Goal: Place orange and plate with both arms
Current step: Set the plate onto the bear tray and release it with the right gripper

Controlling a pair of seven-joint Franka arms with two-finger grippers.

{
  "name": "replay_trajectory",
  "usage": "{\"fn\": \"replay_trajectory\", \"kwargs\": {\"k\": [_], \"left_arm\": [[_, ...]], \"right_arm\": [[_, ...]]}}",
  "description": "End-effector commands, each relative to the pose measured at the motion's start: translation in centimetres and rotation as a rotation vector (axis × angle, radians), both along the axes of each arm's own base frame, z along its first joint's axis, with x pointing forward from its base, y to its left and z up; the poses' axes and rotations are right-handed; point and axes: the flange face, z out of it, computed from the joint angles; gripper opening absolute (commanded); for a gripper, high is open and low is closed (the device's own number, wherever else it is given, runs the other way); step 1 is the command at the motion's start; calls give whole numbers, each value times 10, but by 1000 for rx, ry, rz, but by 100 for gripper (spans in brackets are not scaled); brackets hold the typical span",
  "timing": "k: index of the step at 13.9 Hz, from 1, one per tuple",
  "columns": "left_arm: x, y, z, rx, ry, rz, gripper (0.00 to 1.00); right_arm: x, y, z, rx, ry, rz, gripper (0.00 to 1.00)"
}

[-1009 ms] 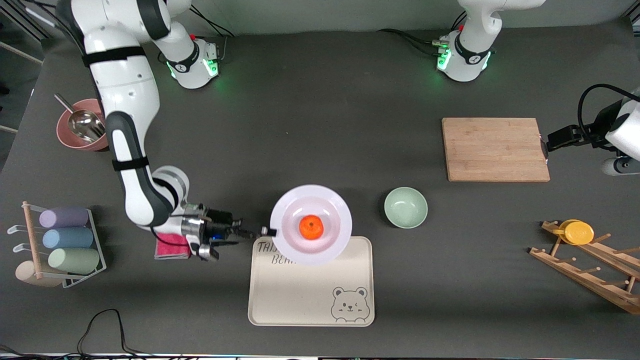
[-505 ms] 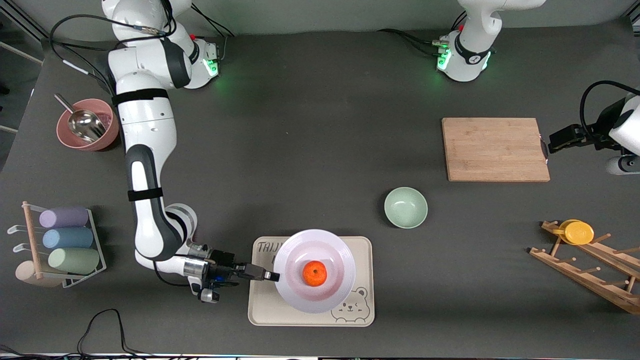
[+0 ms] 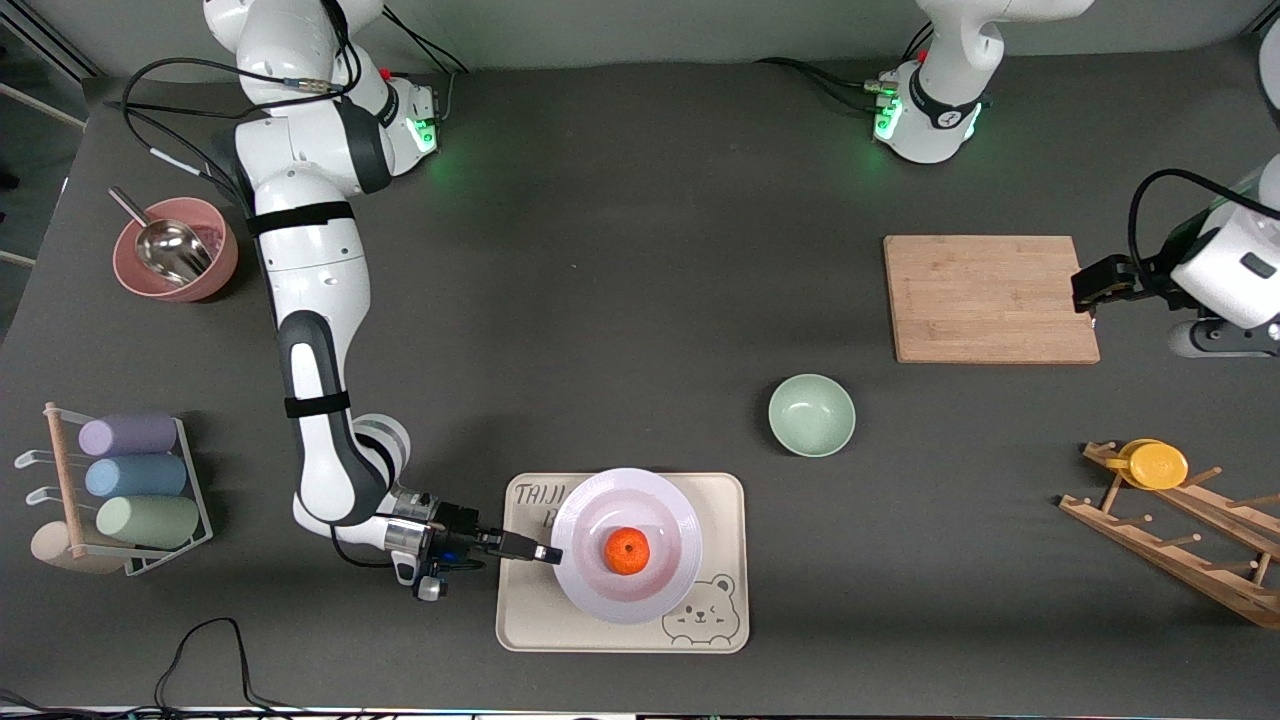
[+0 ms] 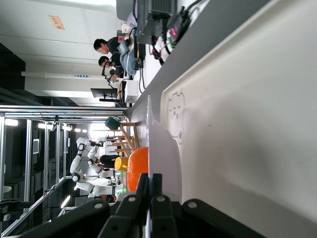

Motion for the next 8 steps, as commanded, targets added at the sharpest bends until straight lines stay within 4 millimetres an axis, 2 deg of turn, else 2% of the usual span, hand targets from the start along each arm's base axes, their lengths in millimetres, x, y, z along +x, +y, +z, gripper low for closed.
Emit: {"fn": "replay_trajectory", "kwargs": {"k": [1, 3, 5, 6, 7, 8], "left_arm": [[6, 5, 8, 5, -17, -42, 100], [11, 13, 4, 4, -22, -53, 100], [6, 19, 3, -1, -43, -47, 100], [0, 22, 1, -4, -47, -44, 100], [-4, 37, -1, -8, -46, -20, 100], [-4, 45, -1, -28, -49, -2, 100]], "right_arm": [[1, -5, -2, 5, 27, -6, 0], [-3, -7, -14, -3, 44, -6, 0], [-4, -10, -17, -8, 49, -8, 3], [-6, -9, -20, -9, 56, -8, 27], [-7, -10, -21, -11, 59, -7, 41], [-8, -11, -24, -13, 68, -9, 63]]}}
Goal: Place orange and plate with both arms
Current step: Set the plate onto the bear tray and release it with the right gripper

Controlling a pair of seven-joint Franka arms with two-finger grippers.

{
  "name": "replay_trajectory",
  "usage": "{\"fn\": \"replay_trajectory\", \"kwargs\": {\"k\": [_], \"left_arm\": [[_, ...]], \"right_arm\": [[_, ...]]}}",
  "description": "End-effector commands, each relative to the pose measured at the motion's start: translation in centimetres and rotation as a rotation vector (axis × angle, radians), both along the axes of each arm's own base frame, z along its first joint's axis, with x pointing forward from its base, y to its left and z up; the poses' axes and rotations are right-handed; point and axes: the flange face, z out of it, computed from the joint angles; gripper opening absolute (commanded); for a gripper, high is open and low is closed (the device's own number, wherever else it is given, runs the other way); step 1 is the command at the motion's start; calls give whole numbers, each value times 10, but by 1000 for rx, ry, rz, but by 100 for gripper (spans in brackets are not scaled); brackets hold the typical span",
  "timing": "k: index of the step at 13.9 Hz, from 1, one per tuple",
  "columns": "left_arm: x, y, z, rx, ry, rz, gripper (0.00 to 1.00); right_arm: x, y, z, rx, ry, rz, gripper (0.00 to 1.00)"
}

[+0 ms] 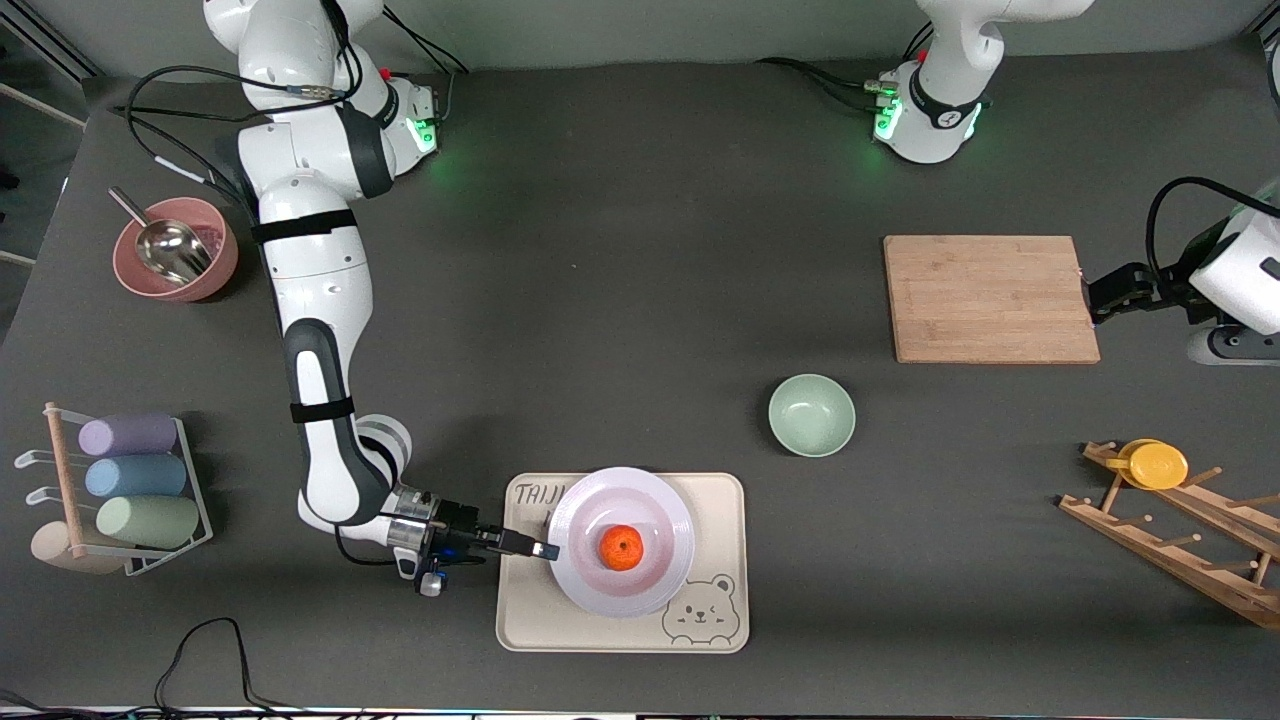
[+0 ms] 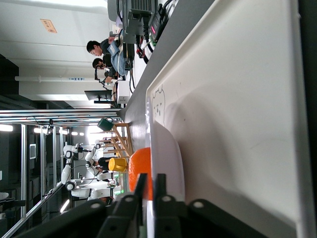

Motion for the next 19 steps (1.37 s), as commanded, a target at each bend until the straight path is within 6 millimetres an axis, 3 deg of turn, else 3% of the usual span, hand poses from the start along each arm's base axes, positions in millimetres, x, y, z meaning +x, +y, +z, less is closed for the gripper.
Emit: {"fn": "replay_trajectory", "kwargs": {"k": [1, 3, 7, 9, 12, 14, 18, 19], "left_arm": [[-8, 17, 5, -33, -23, 8, 100], [-2, 12, 11, -24, -27, -15, 100], [-1, 11, 12, -24, -21, -24, 100], [-4, 10, 12, -25, -7, -27, 100], [-11, 13, 17, -30, -16, -22, 100], [-23, 15, 11, -36, -26, -23, 100], [-31, 12, 11, -47, -37, -31, 100], [-31, 12, 10, -49, -35, -30, 100]], "right_arm": [[-3, -4, -5, -5, 35, 1, 68], [-6, -5, -10, -13, 46, 2, 75], [-4, -15, -1, -108, 37, 61, 75], [4, -28, 21, -175, 28, 84, 75], [14, -56, 81, -370, 35, 177, 75], [10, -74, 129, -507, 43, 269, 75], [-23, -121, 235, -823, 3, 416, 100], [-35, -136, 265, -888, 5, 452, 100]]}}
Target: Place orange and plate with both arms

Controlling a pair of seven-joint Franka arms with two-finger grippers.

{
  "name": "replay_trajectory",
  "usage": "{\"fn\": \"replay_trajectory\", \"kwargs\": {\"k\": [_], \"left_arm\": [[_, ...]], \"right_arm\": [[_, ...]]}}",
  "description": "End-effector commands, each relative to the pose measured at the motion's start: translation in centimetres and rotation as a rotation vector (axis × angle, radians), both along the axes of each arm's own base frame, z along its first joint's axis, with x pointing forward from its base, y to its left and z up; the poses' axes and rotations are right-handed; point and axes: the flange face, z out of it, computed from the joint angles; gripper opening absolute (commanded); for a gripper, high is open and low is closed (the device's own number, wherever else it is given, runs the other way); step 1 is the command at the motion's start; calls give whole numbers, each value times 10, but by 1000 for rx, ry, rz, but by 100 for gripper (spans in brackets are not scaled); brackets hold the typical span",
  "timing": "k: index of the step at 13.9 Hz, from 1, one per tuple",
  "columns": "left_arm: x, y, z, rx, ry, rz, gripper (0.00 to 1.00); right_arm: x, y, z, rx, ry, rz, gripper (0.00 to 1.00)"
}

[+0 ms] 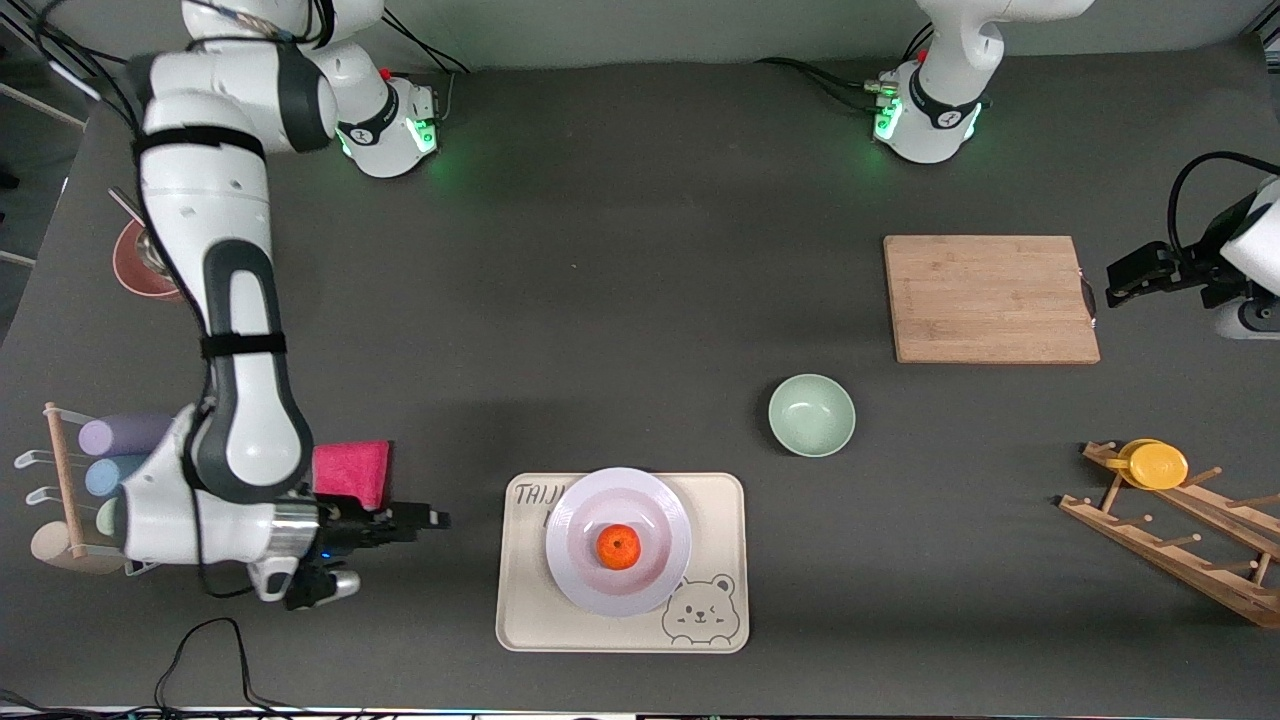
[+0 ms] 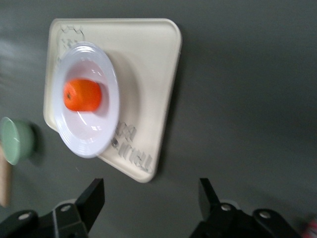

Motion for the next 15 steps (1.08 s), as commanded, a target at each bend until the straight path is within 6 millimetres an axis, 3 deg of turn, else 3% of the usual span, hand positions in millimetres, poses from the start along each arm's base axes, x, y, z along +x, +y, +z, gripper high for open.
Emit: {"fn": "replay_trajectory", "kwargs": {"k": [1, 2, 5, 7, 11, 15], "left_arm": [[-6, 1, -2, -15, -8, -15, 100], [-5, 0, -2, -15, -8, -16, 100], [-3, -8, -1, -13, -13, -31, 100], [-3, -11, 2, -12, -17, -35, 100], [4, -14, 4, -10, -25, -41, 100], [7, -15, 3, -1, -10, -29, 100]], "right_arm": [[-48, -38, 78, -156, 23, 57, 100], [-62, -56, 109, -214, 3, 65, 100], [-113, -93, 178, -348, 12, 29, 100], [-146, -97, 215, -410, 62, -44, 100], [-181, -93, 266, -492, 83, -98, 100], [-185, -105, 278, -502, 66, -119, 100]]}}
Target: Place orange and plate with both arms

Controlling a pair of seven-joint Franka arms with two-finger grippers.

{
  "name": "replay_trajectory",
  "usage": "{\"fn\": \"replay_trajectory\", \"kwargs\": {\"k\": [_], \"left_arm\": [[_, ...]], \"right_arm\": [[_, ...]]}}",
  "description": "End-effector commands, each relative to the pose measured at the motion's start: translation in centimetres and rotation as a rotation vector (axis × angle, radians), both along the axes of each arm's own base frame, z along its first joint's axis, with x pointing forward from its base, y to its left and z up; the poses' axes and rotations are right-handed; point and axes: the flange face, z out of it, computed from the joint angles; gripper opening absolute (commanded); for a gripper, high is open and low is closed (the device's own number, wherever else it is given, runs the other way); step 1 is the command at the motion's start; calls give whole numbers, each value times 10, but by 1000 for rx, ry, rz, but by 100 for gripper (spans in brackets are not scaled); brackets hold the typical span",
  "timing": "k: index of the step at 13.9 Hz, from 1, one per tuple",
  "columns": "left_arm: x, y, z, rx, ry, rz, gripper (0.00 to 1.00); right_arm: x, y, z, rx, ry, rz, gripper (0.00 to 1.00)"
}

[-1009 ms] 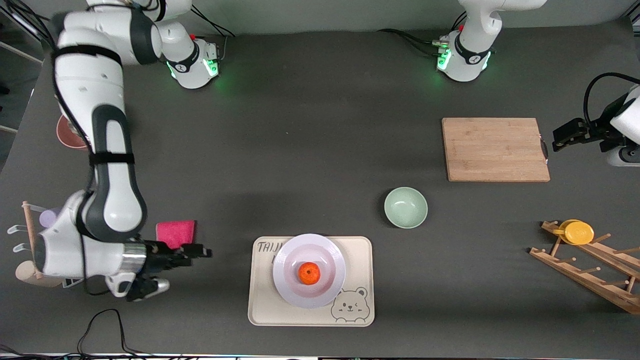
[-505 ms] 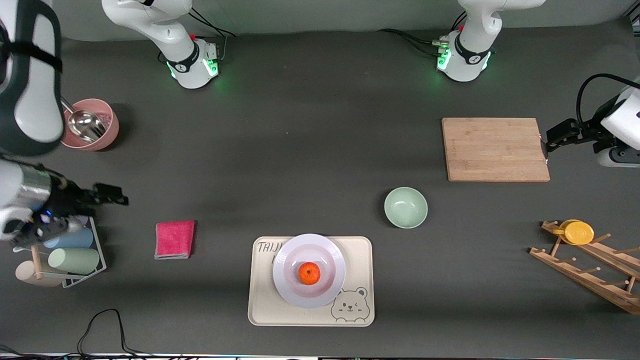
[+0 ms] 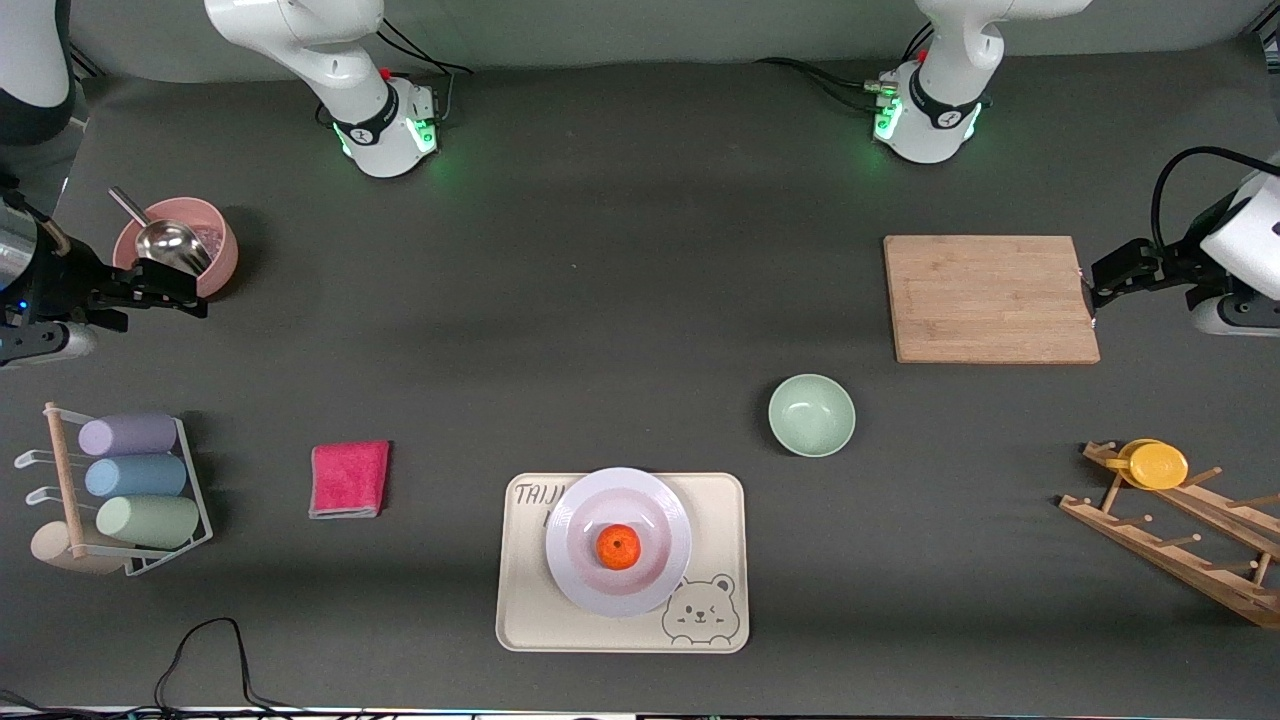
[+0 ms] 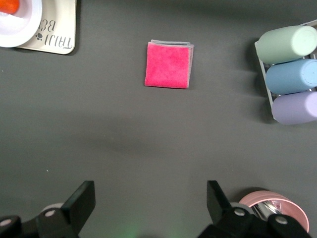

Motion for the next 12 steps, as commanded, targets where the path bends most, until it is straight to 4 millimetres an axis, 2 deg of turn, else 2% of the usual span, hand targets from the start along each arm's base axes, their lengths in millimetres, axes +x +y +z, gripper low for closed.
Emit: {"fn": "replay_trajectory", "kwargs": {"k": [1, 4, 12], "left_arm": [[4, -2, 6, 3, 0, -8, 100], [6, -6, 8, 3, -2, -6, 100], [6, -5, 7, 0, 3, -16, 100]], "right_arm": [[-5, -10, -1, -44, 5, -32, 100], [-6, -15, -2, -44, 12, -42, 100], [-6, -11, -2, -45, 18, -45, 100]]}}
